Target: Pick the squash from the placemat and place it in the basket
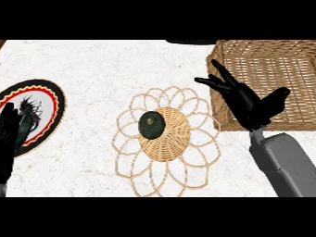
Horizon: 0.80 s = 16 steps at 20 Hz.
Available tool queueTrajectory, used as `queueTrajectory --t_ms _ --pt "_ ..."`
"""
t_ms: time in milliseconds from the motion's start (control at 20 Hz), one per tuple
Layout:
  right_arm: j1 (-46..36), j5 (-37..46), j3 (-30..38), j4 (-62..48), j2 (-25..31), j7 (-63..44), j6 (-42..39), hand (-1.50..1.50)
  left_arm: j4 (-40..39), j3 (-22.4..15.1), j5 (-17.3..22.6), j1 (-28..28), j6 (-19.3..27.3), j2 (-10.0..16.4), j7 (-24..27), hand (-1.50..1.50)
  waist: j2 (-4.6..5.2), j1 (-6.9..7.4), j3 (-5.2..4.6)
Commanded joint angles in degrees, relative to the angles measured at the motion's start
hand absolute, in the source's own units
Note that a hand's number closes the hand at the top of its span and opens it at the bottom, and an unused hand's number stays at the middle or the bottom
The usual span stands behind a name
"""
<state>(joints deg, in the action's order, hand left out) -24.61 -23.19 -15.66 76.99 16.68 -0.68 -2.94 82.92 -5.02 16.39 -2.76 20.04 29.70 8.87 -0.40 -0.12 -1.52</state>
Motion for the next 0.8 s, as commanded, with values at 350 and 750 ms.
queueTrajectory --t_ms 350,750 --pt "-11.7 18.2 -19.5 11.6 -6.3 -4.2 2.5 1.50 6.9 -7.1 2.8 5.2 -3.6 -9.1 -1.7 0.00 -0.03 1.43 1.37" --pt "-13.2 48.2 -31.8 5.0 -16.5 -26.0 29.9 -1.50 8.5 -8.7 1.1 5.1 -0.7 -11.3 -2.8 0.00 -0.83 -0.61 1.30"
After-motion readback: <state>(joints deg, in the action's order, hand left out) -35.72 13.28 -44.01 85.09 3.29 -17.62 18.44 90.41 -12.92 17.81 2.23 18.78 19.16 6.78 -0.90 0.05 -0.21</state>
